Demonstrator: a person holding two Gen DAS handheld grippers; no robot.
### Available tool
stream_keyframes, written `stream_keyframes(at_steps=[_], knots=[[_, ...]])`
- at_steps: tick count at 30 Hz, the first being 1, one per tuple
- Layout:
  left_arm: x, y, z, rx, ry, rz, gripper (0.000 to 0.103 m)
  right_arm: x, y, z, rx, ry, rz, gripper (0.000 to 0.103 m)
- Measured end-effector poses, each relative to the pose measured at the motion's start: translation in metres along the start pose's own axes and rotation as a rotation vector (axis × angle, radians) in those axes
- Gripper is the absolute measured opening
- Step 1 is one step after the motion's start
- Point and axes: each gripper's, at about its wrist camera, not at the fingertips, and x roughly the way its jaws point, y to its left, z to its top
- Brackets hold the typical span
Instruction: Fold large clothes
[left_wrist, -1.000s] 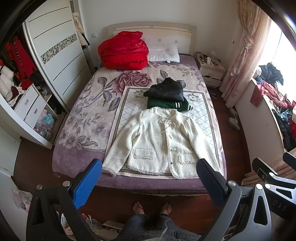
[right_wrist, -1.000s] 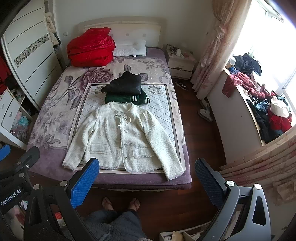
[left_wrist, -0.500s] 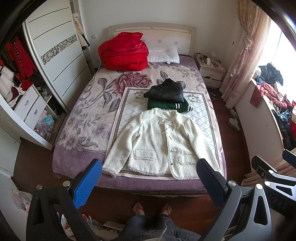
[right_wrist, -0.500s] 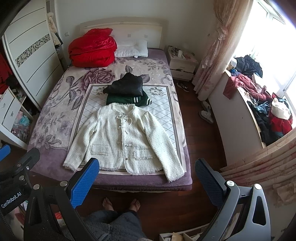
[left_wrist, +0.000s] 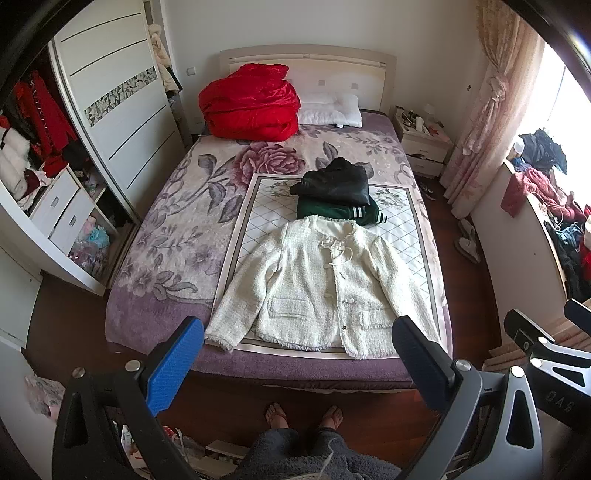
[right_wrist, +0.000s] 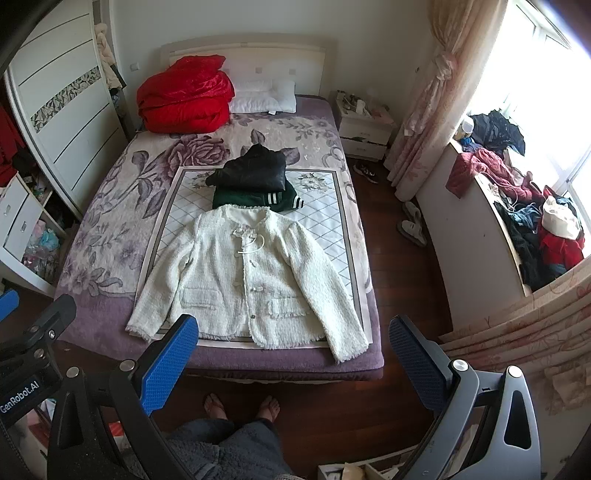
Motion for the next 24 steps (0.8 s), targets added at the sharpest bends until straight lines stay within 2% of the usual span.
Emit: stream_keyframes(at_steps=[24], knots=[[-0.0002,0.0012,0.0025,0.005,-0.006,-0.001,0.103,-0.0017,0.0029,0.0014,-0.003,-0.006,-0.005,0.103]])
